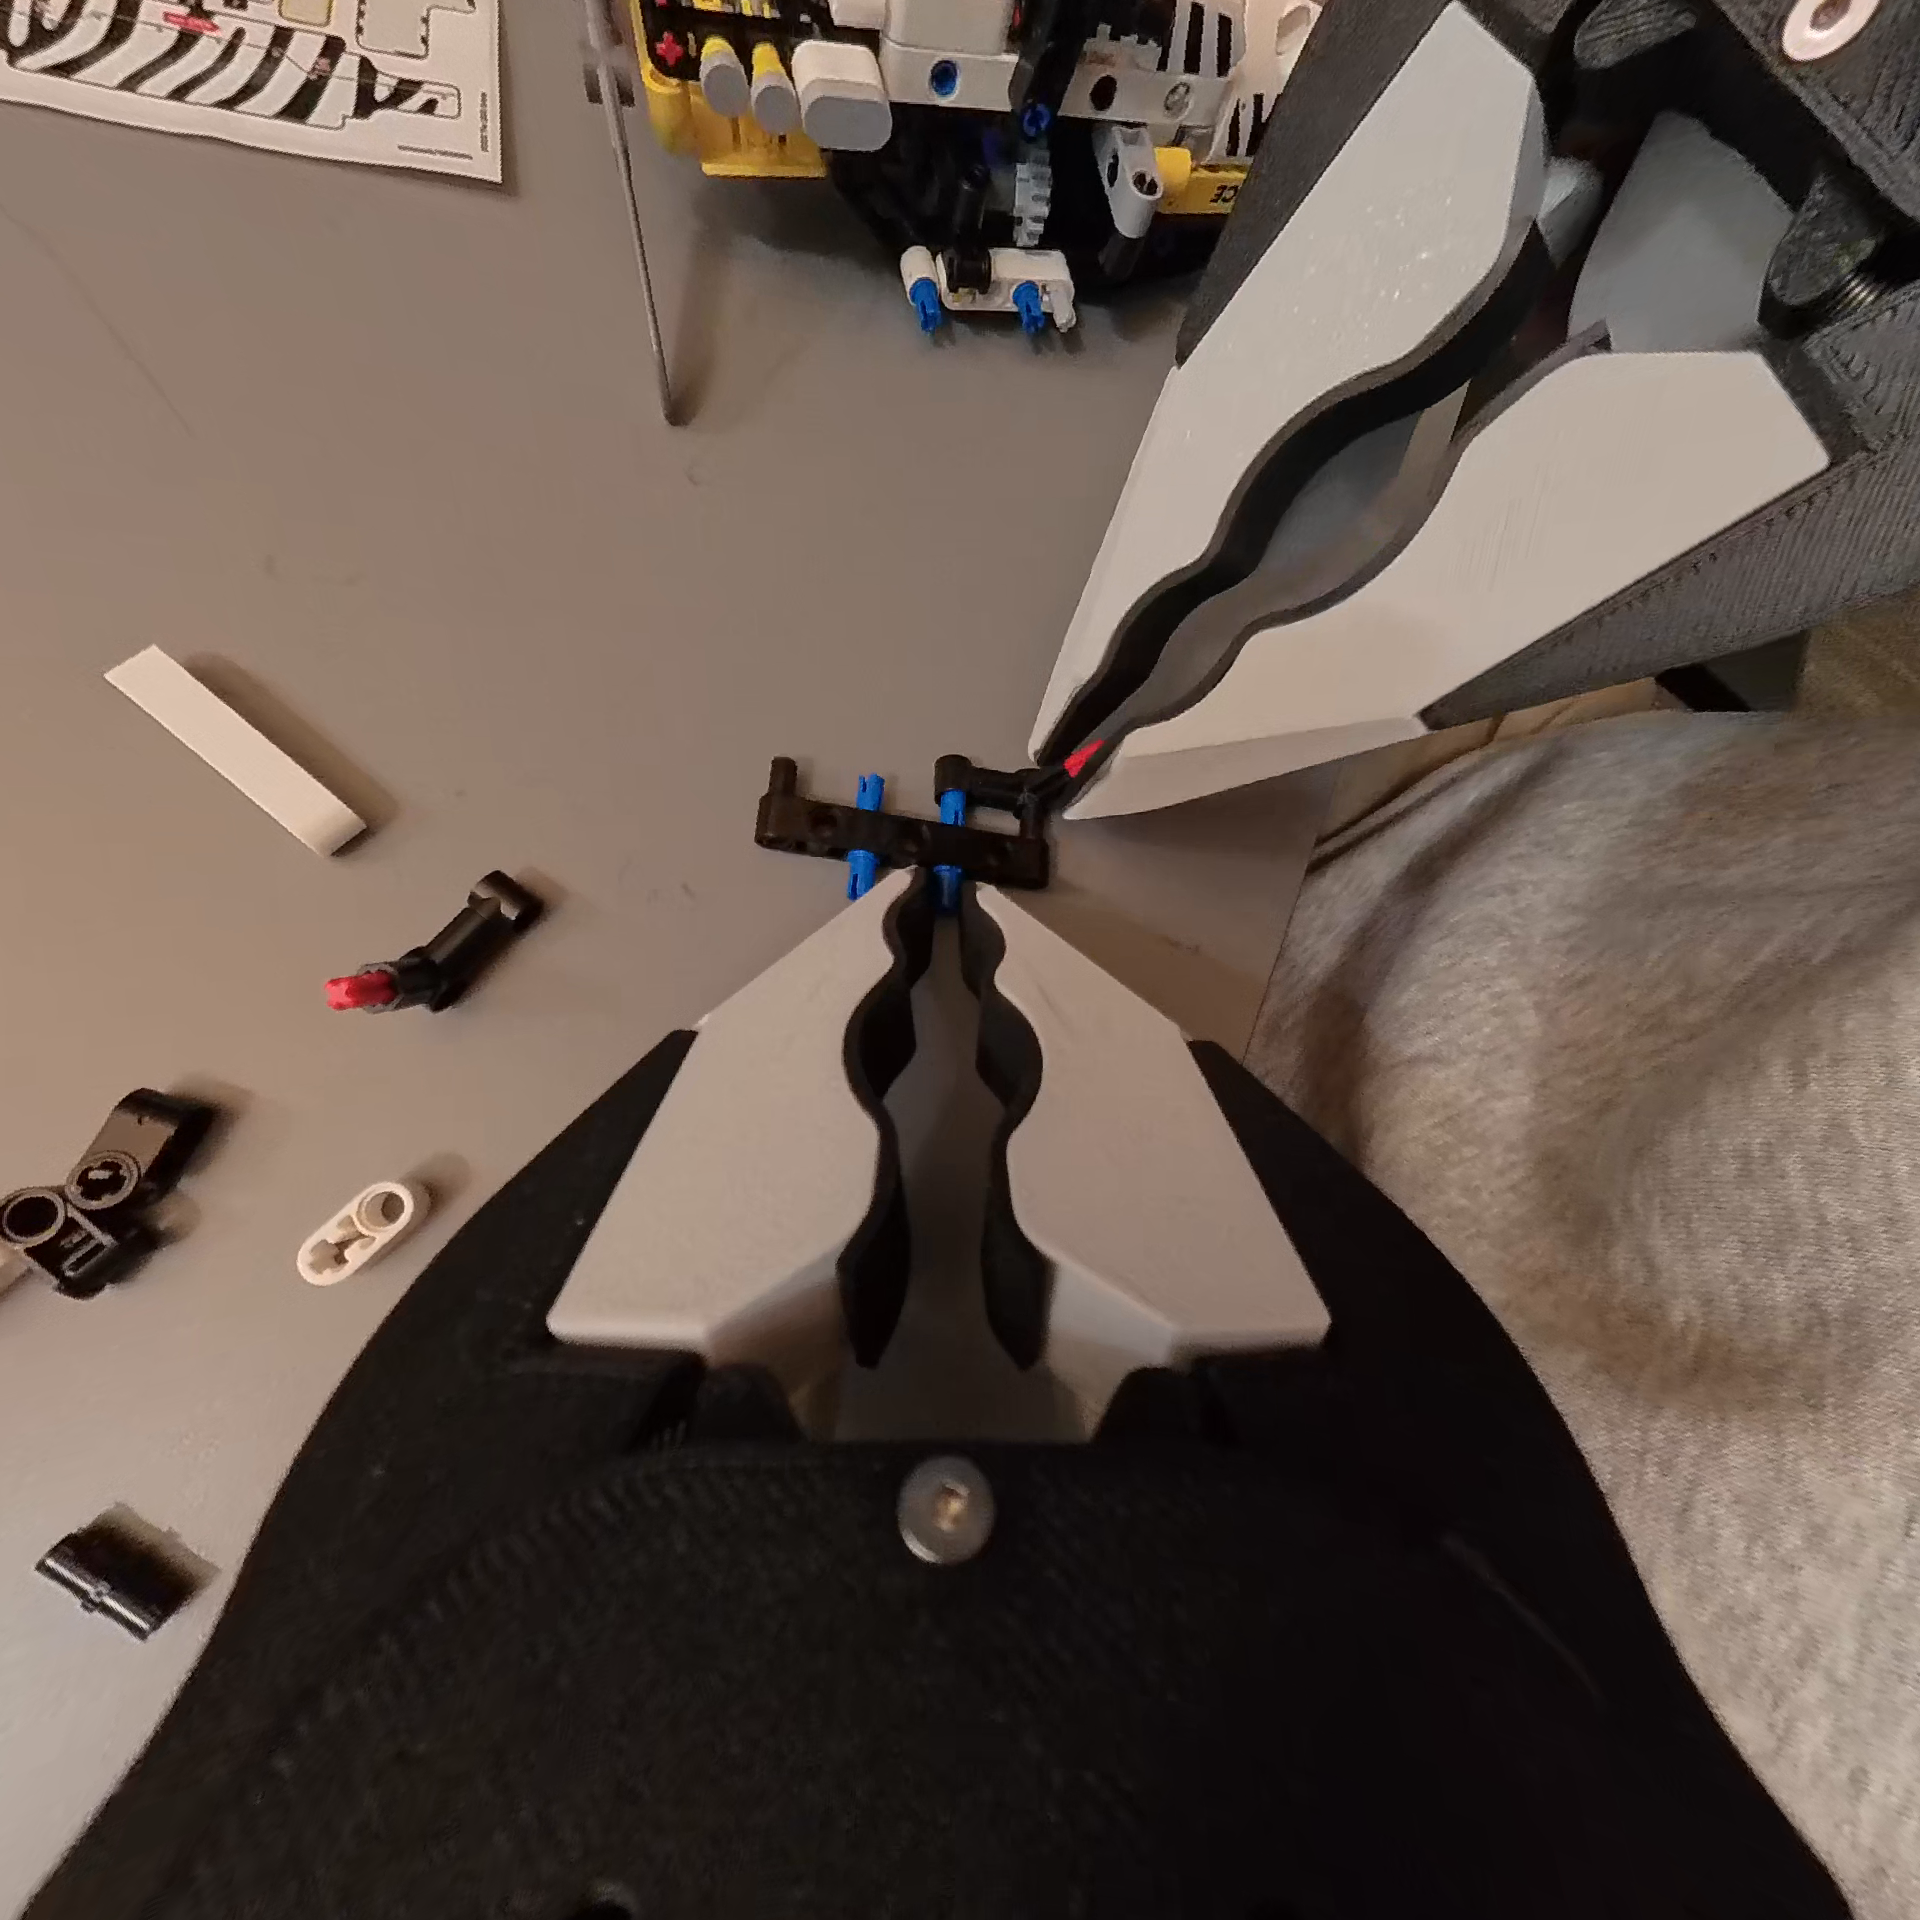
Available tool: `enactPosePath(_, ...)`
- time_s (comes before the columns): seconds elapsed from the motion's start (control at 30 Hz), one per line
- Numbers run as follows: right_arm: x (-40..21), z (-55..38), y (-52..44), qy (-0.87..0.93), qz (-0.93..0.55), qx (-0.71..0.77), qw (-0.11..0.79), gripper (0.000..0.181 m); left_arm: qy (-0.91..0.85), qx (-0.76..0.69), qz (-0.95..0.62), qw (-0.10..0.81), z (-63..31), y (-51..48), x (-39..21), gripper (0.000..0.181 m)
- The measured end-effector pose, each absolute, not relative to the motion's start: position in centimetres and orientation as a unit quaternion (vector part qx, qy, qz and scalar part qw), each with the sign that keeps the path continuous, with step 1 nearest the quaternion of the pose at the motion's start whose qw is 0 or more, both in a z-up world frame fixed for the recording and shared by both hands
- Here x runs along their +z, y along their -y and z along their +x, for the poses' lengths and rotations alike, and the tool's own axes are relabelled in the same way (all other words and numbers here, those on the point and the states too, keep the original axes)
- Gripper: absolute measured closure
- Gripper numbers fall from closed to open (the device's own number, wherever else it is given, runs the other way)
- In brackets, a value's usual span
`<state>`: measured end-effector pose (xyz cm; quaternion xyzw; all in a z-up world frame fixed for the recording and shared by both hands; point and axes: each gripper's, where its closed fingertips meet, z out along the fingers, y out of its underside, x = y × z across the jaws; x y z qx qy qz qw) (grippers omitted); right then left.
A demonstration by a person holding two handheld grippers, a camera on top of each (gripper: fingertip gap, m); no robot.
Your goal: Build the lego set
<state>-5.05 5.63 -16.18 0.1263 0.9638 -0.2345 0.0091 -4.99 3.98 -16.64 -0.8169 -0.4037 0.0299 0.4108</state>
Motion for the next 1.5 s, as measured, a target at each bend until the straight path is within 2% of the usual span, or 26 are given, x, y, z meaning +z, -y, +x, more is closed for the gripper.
enactPosePath(0.67,-16.2,-5.2,-5.7,-0.967,0.116,-0.227,-0.004,0.176,0.390,0.050,-0.828,0.401,-4.1,-3.8,-16.6,0.167)
enactPosePath(0.8,-16.2,-5.2,-5.7,-0.967,0.116,-0.226,-0.004,0.175,0.388,0.071,-0.831,0.393,-4.1,-2.9,-16.6,0.159)
enactPosePath(1.03,-16.2,-5.1,-5.6,-0.967,0.114,-0.228,-0.002,0.176,0.378,0.101,-0.833,0.391,-5.3,-2.8,-16.4,0.129)
enactPosePath(1.33,-16.2,-4.8,-5.5,-0.966,0.115,-0.233,0.011,0.175,0.384,0.074,-0.829,0.400,-5.1,-3.2,-16.5,0.131)
enactPosePath(1.5,-16.2,-4.7,-5.6,-0.964,0.118,-0.237,0.021,0.172,0.387,0.072,-0.826,0.403,-4.8,-3.2,-16.4,0.123)
